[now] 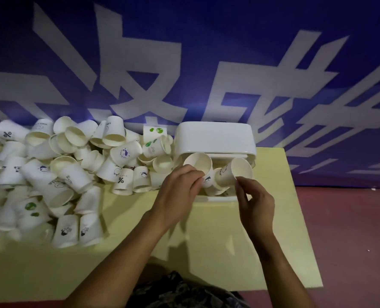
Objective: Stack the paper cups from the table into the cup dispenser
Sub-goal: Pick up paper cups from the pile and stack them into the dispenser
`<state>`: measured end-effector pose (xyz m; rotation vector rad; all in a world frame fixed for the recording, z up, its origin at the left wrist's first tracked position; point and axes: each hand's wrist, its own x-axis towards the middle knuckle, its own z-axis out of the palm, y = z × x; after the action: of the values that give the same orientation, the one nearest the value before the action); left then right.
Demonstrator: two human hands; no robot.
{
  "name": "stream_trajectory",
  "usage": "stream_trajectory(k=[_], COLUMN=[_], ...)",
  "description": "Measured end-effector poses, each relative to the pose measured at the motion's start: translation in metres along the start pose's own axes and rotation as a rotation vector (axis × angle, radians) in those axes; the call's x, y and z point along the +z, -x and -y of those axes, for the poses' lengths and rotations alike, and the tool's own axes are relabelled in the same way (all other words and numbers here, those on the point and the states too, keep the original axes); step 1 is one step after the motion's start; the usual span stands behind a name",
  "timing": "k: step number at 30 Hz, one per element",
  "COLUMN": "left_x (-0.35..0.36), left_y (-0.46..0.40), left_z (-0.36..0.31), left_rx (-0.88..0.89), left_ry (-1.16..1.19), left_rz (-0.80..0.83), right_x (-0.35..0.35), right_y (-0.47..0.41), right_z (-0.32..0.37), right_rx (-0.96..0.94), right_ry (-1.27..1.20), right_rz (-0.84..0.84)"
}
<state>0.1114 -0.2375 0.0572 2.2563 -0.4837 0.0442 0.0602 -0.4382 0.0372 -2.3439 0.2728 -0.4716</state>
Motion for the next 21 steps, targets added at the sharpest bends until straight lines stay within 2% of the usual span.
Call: stream_trajectory(k=[5,16,21], left_x=[0.046,0.113,0.129], left_y=[-0.017,-0.030,-0.038], left_z=[-0.027,-0.024,-0.018], left_rx=[-0.004,-0.215,-0.261], left_ry=[-0.087,-0.358,-0.451], left_rz=[0.068,0.279,0.389], right_x=[-0.032,-0.015,-0.002], right_y=[-0.013,-0.040,-0.042], right_z=[-0.048,-0.107,-0.116], right_rx=[-0.018,-0.213,-0.281], right_ry=[0.119,0.269,0.375], right_rz=[0.007,0.346,0.396])
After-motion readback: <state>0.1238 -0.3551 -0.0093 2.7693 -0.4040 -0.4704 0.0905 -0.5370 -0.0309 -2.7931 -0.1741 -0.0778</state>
